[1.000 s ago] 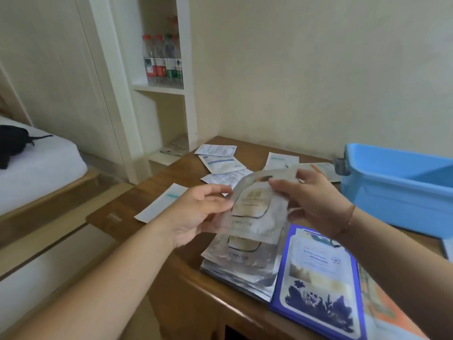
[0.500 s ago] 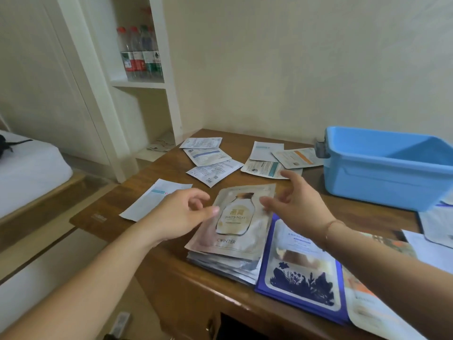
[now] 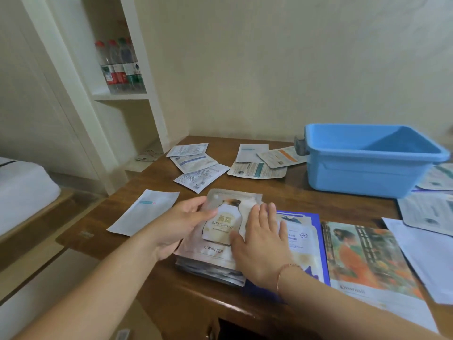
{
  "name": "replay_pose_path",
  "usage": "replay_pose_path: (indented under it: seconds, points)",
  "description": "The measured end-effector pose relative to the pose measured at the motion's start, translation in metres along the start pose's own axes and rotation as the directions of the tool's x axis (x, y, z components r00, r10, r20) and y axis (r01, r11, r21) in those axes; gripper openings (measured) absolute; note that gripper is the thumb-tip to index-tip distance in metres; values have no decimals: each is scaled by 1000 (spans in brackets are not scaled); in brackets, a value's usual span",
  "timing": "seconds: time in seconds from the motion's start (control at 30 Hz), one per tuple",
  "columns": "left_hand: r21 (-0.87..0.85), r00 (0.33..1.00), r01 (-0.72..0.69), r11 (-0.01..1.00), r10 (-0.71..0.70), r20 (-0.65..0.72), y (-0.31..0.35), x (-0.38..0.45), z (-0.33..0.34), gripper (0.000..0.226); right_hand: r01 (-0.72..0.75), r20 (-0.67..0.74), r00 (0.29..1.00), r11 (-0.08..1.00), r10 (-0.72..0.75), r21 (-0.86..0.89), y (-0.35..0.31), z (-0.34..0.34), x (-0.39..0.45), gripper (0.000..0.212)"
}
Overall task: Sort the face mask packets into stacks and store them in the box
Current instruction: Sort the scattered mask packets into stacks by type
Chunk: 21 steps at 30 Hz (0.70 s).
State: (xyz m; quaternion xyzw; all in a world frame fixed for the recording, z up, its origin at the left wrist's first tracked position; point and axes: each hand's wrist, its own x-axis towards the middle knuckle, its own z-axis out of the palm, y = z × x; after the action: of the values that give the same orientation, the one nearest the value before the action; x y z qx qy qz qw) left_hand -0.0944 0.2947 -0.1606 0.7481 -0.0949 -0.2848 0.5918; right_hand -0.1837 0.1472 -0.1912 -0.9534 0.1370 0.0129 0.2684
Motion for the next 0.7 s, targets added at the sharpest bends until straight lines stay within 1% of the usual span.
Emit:
replay_pose_path:
  seconds: [0.03,0.1,0.2,0.37,0.43,0.5,0.7]
  points:
    - [24,1000,1,1000,-1,9,0,-1,0,48,-8,-3,1000,998,8,-67,2,1,1,74]
    - [73,1000,11,997,-9,-19,-1,-1,0,38,-8,-4,1000,995,8,-104,5,2,1,75]
    - [112,1000,-5,994,8,-30,-3,-1,-1,36,-2,-7,1000,997,2,-75,5,6,0,76]
    - [164,1000,12,986,-9,-24,-7,-4,-4,34,-13,4,1000,1000,13,-24,-2,10,3,79]
    - [150,1000,3,989,0,-23,-8,-3,-6,31,-11,-6,1000,999,11,-37,-6,13,5,79]
    - [133,999,-1,991,8,-50,-8,-3,-7,26,-9,-21,1000,999,8,-39,-10,14,7,78]
    - [147,994,11,989,4,-105,-8,3,-12,18,-18,-26,1000,999,17,-26,-19,18,17,78]
